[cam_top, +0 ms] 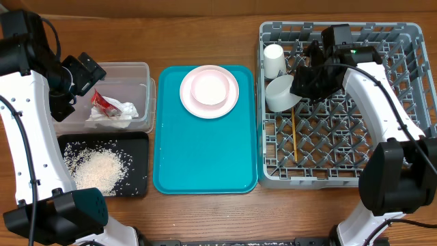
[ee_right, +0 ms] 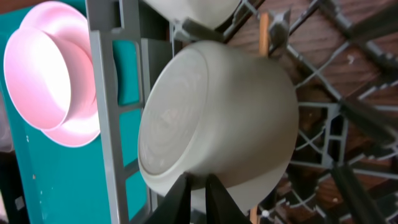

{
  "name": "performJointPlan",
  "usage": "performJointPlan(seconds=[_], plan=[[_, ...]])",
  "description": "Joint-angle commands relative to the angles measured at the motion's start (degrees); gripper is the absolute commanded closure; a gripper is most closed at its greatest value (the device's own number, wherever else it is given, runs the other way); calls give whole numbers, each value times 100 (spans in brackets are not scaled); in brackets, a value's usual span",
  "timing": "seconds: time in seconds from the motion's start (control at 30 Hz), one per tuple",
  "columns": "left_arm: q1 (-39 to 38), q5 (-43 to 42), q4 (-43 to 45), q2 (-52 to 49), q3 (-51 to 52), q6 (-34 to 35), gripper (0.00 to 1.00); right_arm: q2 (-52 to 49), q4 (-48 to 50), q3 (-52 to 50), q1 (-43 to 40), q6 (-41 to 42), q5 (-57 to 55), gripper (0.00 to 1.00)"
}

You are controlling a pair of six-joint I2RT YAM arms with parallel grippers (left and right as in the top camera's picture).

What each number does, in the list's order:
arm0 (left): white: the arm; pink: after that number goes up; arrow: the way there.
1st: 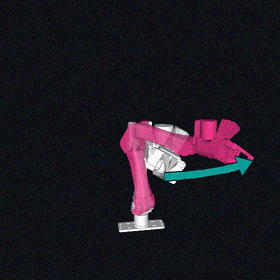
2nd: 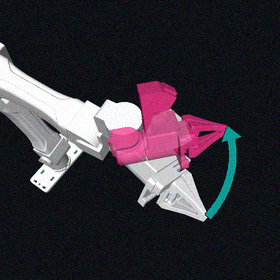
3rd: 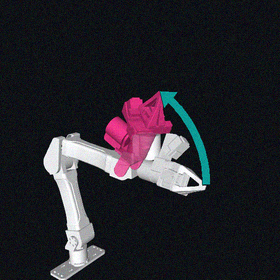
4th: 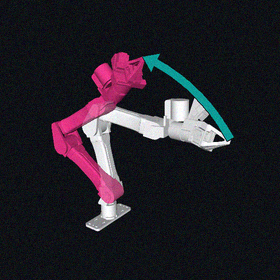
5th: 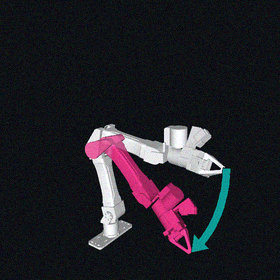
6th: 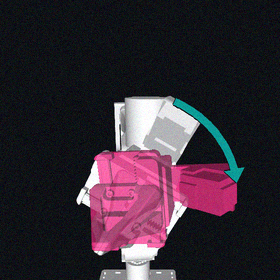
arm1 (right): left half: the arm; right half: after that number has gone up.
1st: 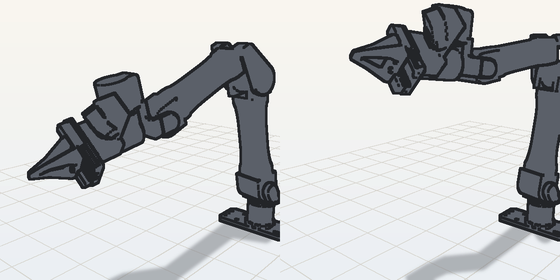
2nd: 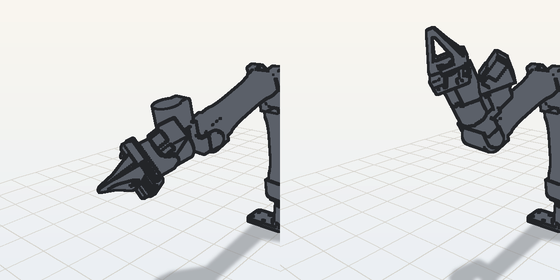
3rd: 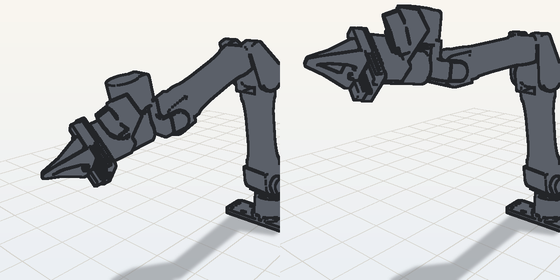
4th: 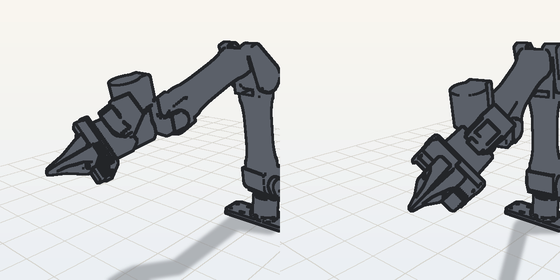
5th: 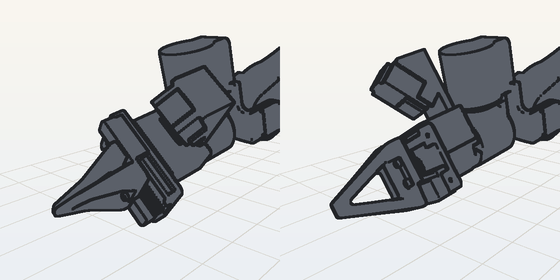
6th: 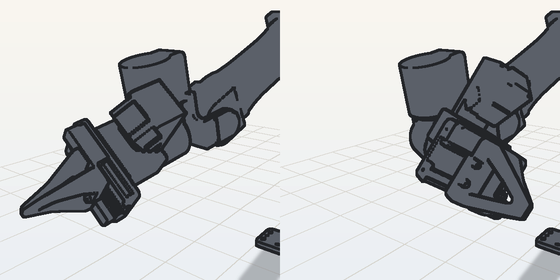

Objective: Sort waste into correct bins and load items into the dishwasher

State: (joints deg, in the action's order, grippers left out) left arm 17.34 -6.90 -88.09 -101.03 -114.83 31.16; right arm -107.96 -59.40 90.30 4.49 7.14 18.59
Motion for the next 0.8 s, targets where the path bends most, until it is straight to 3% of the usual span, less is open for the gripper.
performJointPlan(seconds=[0.0, 0.33, 0.77], plan=[[-11, -4, 7, 140, -105, -74, 0, -37, 59, 55, 11, 57, -94, 89], [-11, -4, 7, 140, -105, -74, 0, 74, -149, 343, 131, -527, 1062, 88], [-11, -4, 7, 140, -105, -74, 0, 57, -79, 208, 229, -542, 79, 84]])
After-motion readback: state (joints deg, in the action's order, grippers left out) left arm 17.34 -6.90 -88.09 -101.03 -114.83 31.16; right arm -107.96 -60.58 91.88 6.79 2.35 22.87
